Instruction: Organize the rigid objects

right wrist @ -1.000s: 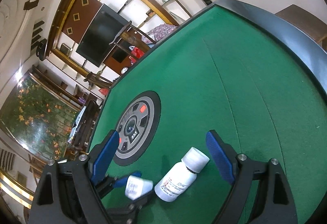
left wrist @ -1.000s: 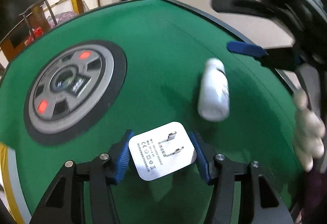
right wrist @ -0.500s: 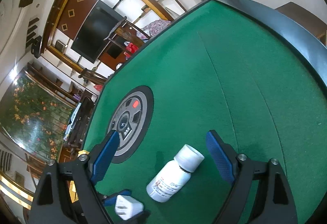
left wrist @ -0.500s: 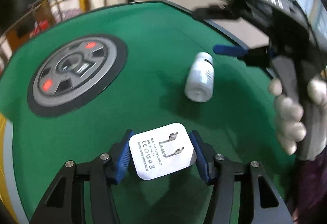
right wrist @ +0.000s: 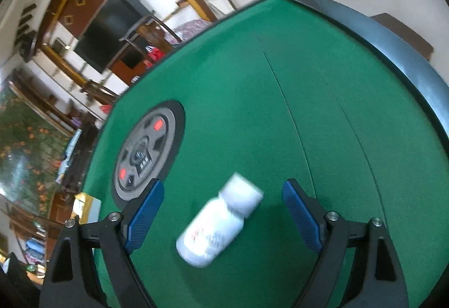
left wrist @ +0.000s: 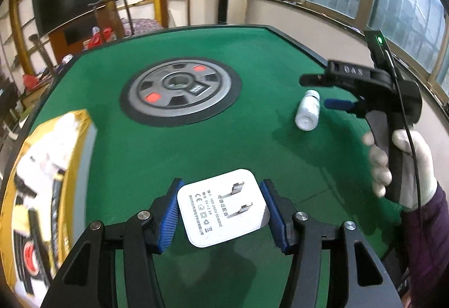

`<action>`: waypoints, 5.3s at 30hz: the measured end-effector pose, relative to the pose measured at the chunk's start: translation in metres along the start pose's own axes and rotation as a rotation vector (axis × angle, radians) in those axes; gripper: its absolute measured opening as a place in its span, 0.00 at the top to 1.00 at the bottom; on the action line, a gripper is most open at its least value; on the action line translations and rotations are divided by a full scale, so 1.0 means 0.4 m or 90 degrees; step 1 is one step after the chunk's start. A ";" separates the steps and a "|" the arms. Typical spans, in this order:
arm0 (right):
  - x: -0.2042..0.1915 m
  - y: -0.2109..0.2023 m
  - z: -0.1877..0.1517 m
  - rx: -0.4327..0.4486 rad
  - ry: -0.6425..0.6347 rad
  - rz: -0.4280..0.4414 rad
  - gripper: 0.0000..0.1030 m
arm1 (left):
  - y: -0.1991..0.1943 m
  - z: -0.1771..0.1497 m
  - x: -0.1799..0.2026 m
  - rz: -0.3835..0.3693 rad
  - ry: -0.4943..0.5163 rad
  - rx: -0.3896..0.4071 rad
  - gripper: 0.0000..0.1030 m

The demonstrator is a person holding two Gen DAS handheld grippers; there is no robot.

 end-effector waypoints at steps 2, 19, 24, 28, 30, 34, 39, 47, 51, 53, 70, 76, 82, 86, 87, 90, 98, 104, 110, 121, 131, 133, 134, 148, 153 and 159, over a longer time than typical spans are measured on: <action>-0.019 0.012 -0.027 -0.020 -0.008 -0.010 0.17 | -0.011 -0.014 -0.021 0.000 -0.011 -0.003 0.43; -0.093 0.057 -0.109 -0.076 -0.117 -0.166 0.62 | -0.034 -0.043 -0.187 -0.017 -0.110 0.009 0.43; -0.149 0.015 -0.149 -0.081 -0.099 -0.074 0.65 | -0.070 -0.074 -0.255 -0.031 -0.144 0.014 0.43; -0.226 -0.006 -0.186 -0.081 -0.090 0.034 0.68 | -0.106 -0.113 -0.335 -0.020 -0.176 0.016 0.43; -0.270 -0.006 -0.204 -0.089 -0.096 0.074 0.68 | -0.120 -0.136 -0.387 0.001 -0.199 0.015 0.43; -0.384 0.010 -0.255 -0.120 -0.127 0.143 0.68 | -0.114 -0.184 -0.493 0.052 -0.250 0.006 0.43; -0.537 0.053 -0.326 -0.177 -0.168 0.211 0.68 | -0.075 -0.234 -0.586 0.084 -0.302 -0.020 0.43; -0.716 0.154 -0.449 -0.261 -0.231 0.251 0.68 | 0.005 -0.267 -0.619 0.118 -0.302 -0.061 0.43; -0.761 0.213 -0.493 -0.284 -0.248 0.243 0.68 | 0.011 -0.266 -0.628 0.127 -0.299 -0.061 0.42; -0.776 0.239 -0.511 -0.286 -0.256 0.231 0.68 | 0.011 -0.266 -0.635 0.115 -0.308 -0.060 0.41; -0.815 0.319 -0.605 -0.263 -0.331 0.161 0.55 | -0.056 -0.260 -0.705 0.132 -0.336 0.000 0.24; -0.824 0.271 -0.596 -0.231 -0.353 0.160 0.46 | -0.083 -0.239 -0.673 0.188 -0.298 0.032 0.19; -0.819 0.217 -0.577 -0.158 -0.378 0.140 0.40 | -0.129 -0.206 -0.629 0.243 -0.277 0.081 0.10; -0.818 0.158 -0.568 -0.057 -0.429 0.084 0.27 | -0.181 -0.179 -0.598 0.340 -0.272 0.129 0.01; -0.819 0.136 -0.566 -0.015 -0.445 0.053 0.13 | -0.203 -0.171 -0.589 0.380 -0.275 0.152 0.01; -0.811 0.067 -0.556 0.117 -0.470 -0.008 0.00 | -0.268 -0.152 -0.559 0.459 -0.286 0.220 0.01; -0.740 0.018 -0.498 0.176 -0.445 -0.067 0.00 | -0.243 -0.134 -0.507 0.409 -0.289 0.180 0.01; -0.685 0.042 -0.493 0.148 -0.435 -0.104 0.00 | -0.192 -0.136 -0.501 0.381 -0.288 0.106 0.01; -0.665 0.072 -0.511 0.107 -0.440 -0.115 0.00 | -0.160 -0.136 -0.474 0.386 -0.279 0.075 0.01; -0.672 0.112 -0.544 0.057 -0.463 -0.124 0.00 | -0.114 -0.153 -0.464 0.362 -0.270 0.030 0.01; -0.689 0.152 -0.577 0.022 -0.495 -0.143 0.00 | -0.080 -0.173 -0.463 0.337 -0.263 -0.001 0.01; -0.690 0.158 -0.579 0.014 -0.500 -0.148 0.00 | -0.076 -0.177 -0.464 0.330 -0.263 -0.006 0.01; -0.691 0.161 -0.579 0.012 -0.501 -0.151 0.00 | -0.074 -0.179 -0.464 0.326 -0.263 -0.008 0.01; -0.682 0.197 -0.578 -0.036 -0.485 -0.168 0.00 | -0.048 -0.201 -0.468 0.298 -0.268 -0.028 0.01; -0.694 0.207 -0.585 -0.039 -0.495 -0.170 0.00 | -0.041 -0.203 -0.486 0.293 -0.275 -0.030 0.01; -0.700 0.217 -0.578 -0.035 -0.495 -0.180 0.00 | -0.037 -0.205 -0.508 0.280 -0.291 -0.030 0.01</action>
Point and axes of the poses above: each gripper's, at about its wrist camera, not at the fingertips, and y roughly the way its jaws point, x to its right, z to its top, the point moved 3 cm from there along y, roughly the way its jaws point, and after that the axes turned 14 degrees about z, right-handed, at the moved point
